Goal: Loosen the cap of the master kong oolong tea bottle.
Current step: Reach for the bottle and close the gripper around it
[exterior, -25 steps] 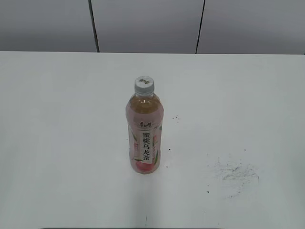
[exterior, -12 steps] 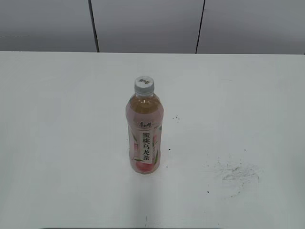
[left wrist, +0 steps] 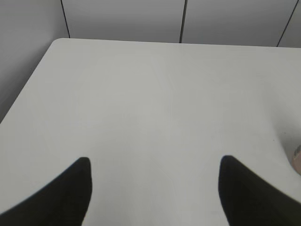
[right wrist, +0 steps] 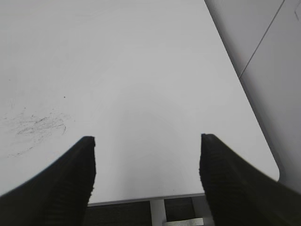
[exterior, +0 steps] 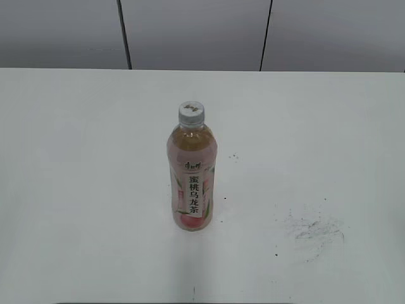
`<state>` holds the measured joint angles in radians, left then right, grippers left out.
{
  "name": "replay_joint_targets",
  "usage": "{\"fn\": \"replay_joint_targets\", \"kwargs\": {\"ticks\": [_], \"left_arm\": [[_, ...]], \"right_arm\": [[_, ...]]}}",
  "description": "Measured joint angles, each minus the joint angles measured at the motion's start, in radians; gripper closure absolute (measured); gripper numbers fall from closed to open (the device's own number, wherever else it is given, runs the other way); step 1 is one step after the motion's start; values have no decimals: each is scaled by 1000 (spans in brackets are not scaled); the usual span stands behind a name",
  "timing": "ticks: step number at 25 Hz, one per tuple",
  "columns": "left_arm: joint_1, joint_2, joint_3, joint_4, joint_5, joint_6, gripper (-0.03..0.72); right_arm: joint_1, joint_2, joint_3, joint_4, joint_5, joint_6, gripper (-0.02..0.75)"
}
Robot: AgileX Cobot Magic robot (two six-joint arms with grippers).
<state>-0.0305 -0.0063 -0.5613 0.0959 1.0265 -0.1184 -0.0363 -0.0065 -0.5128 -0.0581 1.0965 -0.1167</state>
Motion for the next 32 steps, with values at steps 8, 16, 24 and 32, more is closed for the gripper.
{"fn": "replay_joint_targets", "kwargs": {"ticks": [8,16,24,32], "left_arm": [[-28,0,-14,-11,-170,1,188],[-35,128,27,-146,-565,3,188],[-82,483,98,-269,-916,73,188],[-203,927,98,-258,-1311,88,188]], "right_arm": [[0,0,0,-4,0,0,216],[0,0,0,-2,0,-1,216],[0,0,0,1,0,0,216],[0,0,0,7,0,-1,216]]}}
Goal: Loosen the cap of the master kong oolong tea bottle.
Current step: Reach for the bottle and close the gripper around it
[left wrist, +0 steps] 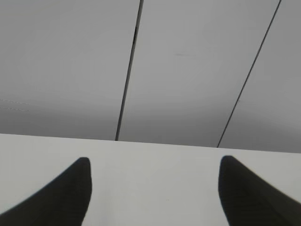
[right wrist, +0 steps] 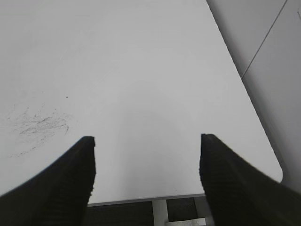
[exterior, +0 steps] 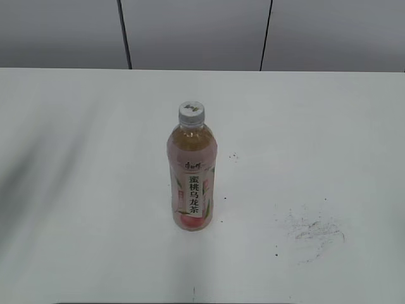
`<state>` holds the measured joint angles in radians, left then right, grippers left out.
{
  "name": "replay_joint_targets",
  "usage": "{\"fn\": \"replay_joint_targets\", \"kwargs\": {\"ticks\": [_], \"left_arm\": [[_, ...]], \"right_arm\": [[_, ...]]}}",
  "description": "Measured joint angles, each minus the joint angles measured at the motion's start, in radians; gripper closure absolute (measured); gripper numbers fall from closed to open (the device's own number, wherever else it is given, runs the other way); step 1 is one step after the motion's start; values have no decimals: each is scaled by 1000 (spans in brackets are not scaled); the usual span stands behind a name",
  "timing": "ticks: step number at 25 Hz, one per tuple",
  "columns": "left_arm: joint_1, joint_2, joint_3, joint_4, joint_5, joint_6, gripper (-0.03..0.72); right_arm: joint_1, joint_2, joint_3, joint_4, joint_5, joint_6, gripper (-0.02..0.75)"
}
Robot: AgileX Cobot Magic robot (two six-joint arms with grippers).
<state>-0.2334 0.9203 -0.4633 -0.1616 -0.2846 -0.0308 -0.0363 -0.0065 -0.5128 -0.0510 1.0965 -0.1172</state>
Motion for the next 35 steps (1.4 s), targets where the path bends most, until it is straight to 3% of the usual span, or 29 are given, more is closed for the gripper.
{"fn": "replay_joint_targets", "kwargs": {"ticks": [5,8,13,18,22,27,35], "left_arm": [[-58,260,0,94,-281,1,188],[-64,421,0,192,-459,-22,188],[-64,631,0,263,-703,-89,188],[-64,704,50,417,-890,-165,188],[-64,707,119,481,-915,-181,188],[-64,707,145,680,-917,-214,183],[-64,707,145,838,-918,-282,97]], "right_arm": [[0,0,0,0,0,0,216],[0,0,0,0,0,0,216],[0,0,0,1,0,0,216],[0,0,0,1,0,1,216],[0,0,0,1,0,1,216],[0,0,0,2,0,1,216],[0,0,0,2,0,1,216]]}}
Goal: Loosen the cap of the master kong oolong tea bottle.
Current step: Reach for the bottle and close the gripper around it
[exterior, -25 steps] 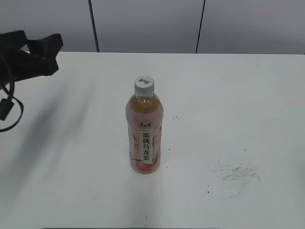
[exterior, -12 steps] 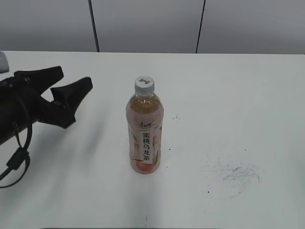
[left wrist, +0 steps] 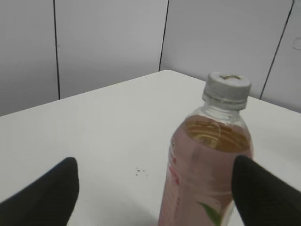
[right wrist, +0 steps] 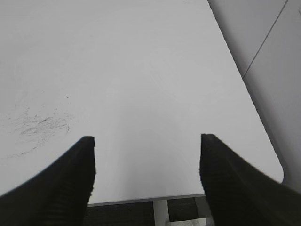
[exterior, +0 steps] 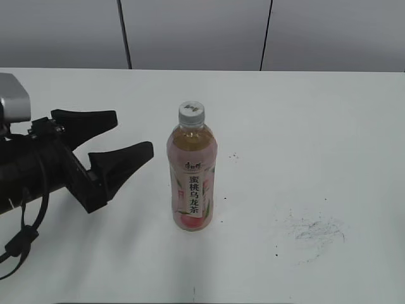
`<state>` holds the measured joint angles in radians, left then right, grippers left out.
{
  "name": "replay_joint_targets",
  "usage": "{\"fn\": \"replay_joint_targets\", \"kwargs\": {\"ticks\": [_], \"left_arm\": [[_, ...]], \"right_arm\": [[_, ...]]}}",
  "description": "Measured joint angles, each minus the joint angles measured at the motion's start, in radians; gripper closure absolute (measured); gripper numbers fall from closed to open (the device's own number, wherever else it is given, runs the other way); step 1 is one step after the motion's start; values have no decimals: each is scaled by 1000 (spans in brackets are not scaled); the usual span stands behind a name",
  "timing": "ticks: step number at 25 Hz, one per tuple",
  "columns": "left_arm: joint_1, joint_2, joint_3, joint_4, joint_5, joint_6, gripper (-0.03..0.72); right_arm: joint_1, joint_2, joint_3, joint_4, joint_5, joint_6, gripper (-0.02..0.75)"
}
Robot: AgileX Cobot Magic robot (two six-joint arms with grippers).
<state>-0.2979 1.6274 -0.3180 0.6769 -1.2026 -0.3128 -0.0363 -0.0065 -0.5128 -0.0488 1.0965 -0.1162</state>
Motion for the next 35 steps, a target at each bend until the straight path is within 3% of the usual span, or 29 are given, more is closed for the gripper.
{"fn": "replay_joint_targets", "kwargs": {"ticks": [9,21,29,35], "left_arm": [[-82,10,-2,16,-2,-24,93],[-106,167,-138,60,-3,-48,96],[-230,246,-242,-18,-4,-51,96],[-254,285,-279,-52,-5,-42,98]], "right_arm": [[0,0,0,0,0,1,216],[0,0,0,0,0,1,216],[0,0,0,0,0,2,216],[0,0,0,0,0,2,216]]}}
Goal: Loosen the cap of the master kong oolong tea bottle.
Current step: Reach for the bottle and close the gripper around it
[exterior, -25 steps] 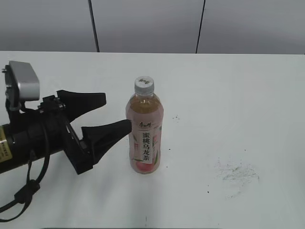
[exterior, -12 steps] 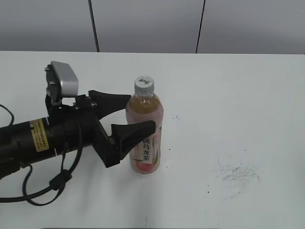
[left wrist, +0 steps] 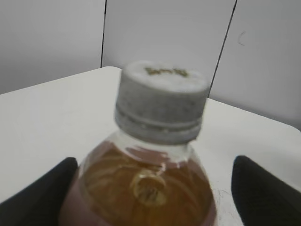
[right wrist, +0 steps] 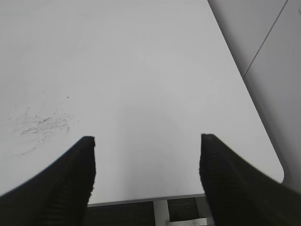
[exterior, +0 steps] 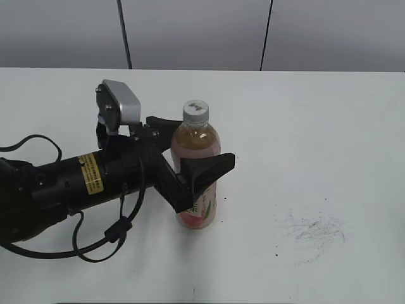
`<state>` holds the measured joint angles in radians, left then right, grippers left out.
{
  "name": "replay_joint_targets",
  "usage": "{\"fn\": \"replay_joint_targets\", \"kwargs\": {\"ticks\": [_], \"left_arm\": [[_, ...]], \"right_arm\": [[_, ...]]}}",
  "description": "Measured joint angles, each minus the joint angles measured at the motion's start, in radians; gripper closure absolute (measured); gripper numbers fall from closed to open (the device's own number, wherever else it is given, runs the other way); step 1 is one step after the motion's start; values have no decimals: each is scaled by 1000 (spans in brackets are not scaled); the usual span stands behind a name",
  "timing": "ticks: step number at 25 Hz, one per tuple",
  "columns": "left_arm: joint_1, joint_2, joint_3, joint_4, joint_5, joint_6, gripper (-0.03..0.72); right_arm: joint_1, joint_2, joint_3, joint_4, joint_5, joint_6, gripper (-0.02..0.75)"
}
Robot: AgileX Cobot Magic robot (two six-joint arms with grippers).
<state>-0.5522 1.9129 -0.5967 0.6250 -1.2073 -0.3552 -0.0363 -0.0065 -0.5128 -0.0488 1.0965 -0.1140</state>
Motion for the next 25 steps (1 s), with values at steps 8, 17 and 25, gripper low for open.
{"fn": "replay_joint_targets", "kwargs": {"ticks": [8,17,25], "left_arm": [[-1,4,0,-26,17,76,193],[-1,4,0,-32,30,90,232],[-3,5,0,-49,28,91,232]], "right_arm": [[0,0,0,0,0,0,216],[0,0,0,0,0,0,216],[0,0,0,0,0,0,216]]}}
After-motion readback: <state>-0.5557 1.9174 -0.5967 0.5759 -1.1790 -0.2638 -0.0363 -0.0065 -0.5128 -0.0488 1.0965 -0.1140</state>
